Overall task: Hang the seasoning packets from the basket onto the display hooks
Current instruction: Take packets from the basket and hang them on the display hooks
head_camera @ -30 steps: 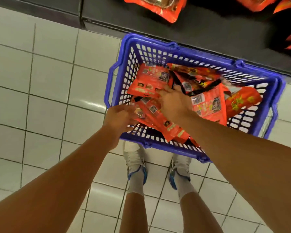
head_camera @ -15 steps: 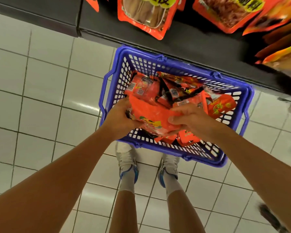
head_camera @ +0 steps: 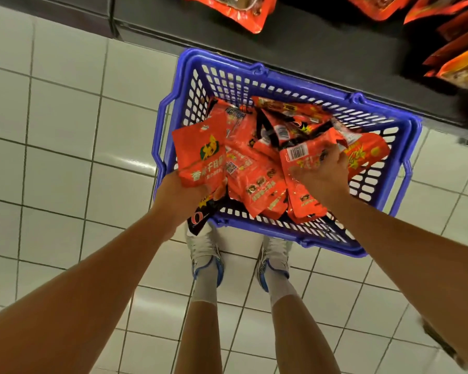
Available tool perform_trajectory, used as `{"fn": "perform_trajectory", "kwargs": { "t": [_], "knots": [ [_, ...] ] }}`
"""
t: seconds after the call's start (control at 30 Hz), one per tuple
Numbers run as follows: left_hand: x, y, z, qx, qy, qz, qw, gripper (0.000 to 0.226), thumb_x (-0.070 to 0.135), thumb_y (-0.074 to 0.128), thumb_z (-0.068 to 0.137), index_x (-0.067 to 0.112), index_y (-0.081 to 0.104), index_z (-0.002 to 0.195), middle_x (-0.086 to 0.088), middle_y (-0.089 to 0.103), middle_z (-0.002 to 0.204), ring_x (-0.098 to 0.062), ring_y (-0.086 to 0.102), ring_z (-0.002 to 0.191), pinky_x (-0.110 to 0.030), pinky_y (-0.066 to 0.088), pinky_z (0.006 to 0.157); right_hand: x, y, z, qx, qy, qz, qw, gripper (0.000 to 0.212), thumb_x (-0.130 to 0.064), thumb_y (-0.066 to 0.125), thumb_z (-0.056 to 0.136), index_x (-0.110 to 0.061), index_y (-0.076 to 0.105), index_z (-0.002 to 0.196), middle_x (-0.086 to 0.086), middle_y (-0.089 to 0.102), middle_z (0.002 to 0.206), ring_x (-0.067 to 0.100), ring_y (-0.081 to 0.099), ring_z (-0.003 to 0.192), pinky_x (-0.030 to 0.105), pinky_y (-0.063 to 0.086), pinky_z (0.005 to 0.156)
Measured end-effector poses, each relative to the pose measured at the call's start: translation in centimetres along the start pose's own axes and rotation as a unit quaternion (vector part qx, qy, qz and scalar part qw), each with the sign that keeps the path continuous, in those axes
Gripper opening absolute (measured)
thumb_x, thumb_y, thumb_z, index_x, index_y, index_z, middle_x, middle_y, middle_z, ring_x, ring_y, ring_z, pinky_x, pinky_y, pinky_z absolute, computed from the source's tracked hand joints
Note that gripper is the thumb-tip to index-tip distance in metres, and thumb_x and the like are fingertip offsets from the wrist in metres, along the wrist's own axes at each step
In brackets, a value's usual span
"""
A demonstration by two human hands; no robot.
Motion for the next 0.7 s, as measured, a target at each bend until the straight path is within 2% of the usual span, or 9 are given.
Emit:
{"fn": "perform_trajectory", "kwargs": {
  "t": [0.07, 0.13, 0.2, 0.3, 0.37, 0.43, 0.5, 0.6, 0.7],
  "knots": [
    [0.0, 0.4, 0.1, -0.007, -0.008, -0.012, 1.000, 0.018, 0.022, 0.079, 0.083, 0.030, 0.064, 0.092, 0.002, 0.074, 0.093, -0.023, 0.071, 0.092, -0.037, 0.059, 0.078, -1.6, 1.3, 0.8, -0.020, -0.010, 0.002, 1.000, 0.129, -0.062, 0.084, 0.065, -0.018, 0.005, 0.158, 0.020, 0.015, 0.162, 0.044, 0.023, 0.148, 0.056, 0.031, 0.118],
    [0.1, 0.8, -0.1, -0.016, -0.015, -0.012, 1.000, 0.019, 0.025, 0.079, 0.083, 0.033, 0.063, 0.092, 0.004, 0.073, 0.095, -0.021, 0.069, 0.093, -0.039, 0.057, 0.083, -2.3, 2.3, 1.3, -0.038, 0.016, -0.022, 0.999, 0.136, -0.062, 0.084, 0.068, -0.020, -0.008, 0.159, 0.021, 0.004, 0.166, 0.045, 0.019, 0.150, 0.055, 0.030, 0.119],
    [0.1, 1.1, -0.4, -0.021, -0.020, -0.014, 0.999, 0.019, 0.026, 0.079, 0.084, 0.034, 0.064, 0.092, 0.005, 0.073, 0.095, -0.020, 0.069, 0.093, -0.041, 0.057, 0.085, -2.7, 2.3, 1.3, -0.024, 0.031, -0.021, 0.999, 0.127, -0.051, 0.084, 0.073, -0.017, -0.003, 0.158, 0.024, 0.016, 0.163, 0.047, 0.032, 0.145, 0.052, 0.038, 0.115],
    [0.4, 1.2, -1.3, -0.019, -0.022, -0.030, 0.999, 0.019, 0.029, 0.079, 0.084, 0.032, 0.066, 0.097, 0.005, 0.075, 0.095, -0.020, 0.070, 0.094, -0.044, 0.058, 0.088, -3.3, 0.8, -0.1, 0.007, 0.001, 0.050, 0.999, 0.101, -0.038, 0.083, 0.075, -0.015, 0.021, 0.151, 0.018, 0.053, 0.140, 0.041, 0.057, 0.123, 0.043, 0.049, 0.098],
    [0.9, 1.3, -2.0, -0.020, -0.018, -0.037, 0.999, 0.020, 0.029, 0.077, 0.085, 0.031, 0.067, 0.103, 0.005, 0.075, 0.098, -0.020, 0.070, 0.096, -0.046, 0.057, 0.091, -3.8, -0.1, -1.7, 0.001, -0.044, 0.095, 0.995, 0.092, -0.033, 0.083, 0.075, -0.018, 0.029, 0.148, 0.004, 0.064, 0.121, 0.029, 0.066, 0.107, 0.034, 0.051, 0.087],
    [1.6, 1.1, -2.7, -0.010, -0.016, -0.050, 0.999, 0.027, 0.031, 0.075, 0.086, 0.029, 0.067, 0.111, 0.003, 0.074, 0.102, -0.022, 0.069, 0.099, -0.050, 0.057, 0.093, -4.4, -1.1, -4.0, -0.011, -0.092, 0.151, 0.984, 0.096, -0.029, 0.082, 0.076, -0.022, 0.026, 0.153, -0.017, 0.064, 0.105, -0.002, 0.067, 0.088, 0.020, 0.051, 0.074],
    [2.4, 0.4, -3.4, 0.026, -0.011, -0.076, 0.997, 0.023, 0.038, 0.072, 0.085, 0.028, 0.067, 0.106, 0.003, 0.074, 0.098, -0.025, 0.070, 0.098, -0.051, 0.057, 0.092, -5.5, -2.8, -6.6, -0.013, -0.132, 0.221, 0.966, 0.101, -0.027, 0.082, 0.076, -0.029, 0.021, 0.157, -0.036, 0.061, 0.102, -0.020, 0.061, 0.090, 0.005, 0.049, 0.068],
    [3.7, -0.5, -4.3, 0.078, -0.018, -0.146, 0.986, 0.006, 0.034, 0.070, 0.089, 0.030, 0.067, 0.086, 0.011, 0.075, 0.080, -0.025, 0.072, 0.092, -0.046, 0.058, 0.088, -8.1, -6.4, -10.2, 0.020, -0.191, 0.309, 0.932, 0.100, -0.024, 0.081, 0.074, -0.034, 0.024, 0.155, -0.037, 0.055, 0.128, -0.008, 0.058, 0.118, 0.023, 0.058, 0.090],
    [4.9, 0.7, -5.6, 0.027, -0.054, -0.224, 0.973, 0.011, 0.030, 0.073, 0.090, 0.026, 0.070, 0.099, 0.001, 0.079, 0.093, -0.028, 0.075, 0.091, -0.049, 0.059, 0.089, -10.6, -10.4, -13.9, 0.086, -0.255, 0.390, 0.881, 0.103, -0.007, 0.084, 0.074, -0.025, 0.023, 0.156, -0.005, 0.053, 0.146, 0.020, 0.057, 0.131, 0.050, 0.053, 0.102]
  ]
}}
Point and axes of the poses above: each hand's wrist, its own z-axis towards the middle knuckle, its own y-axis out of the palm, x = y × z, the point moved 8 cm from there along z, towards the middle knuckle
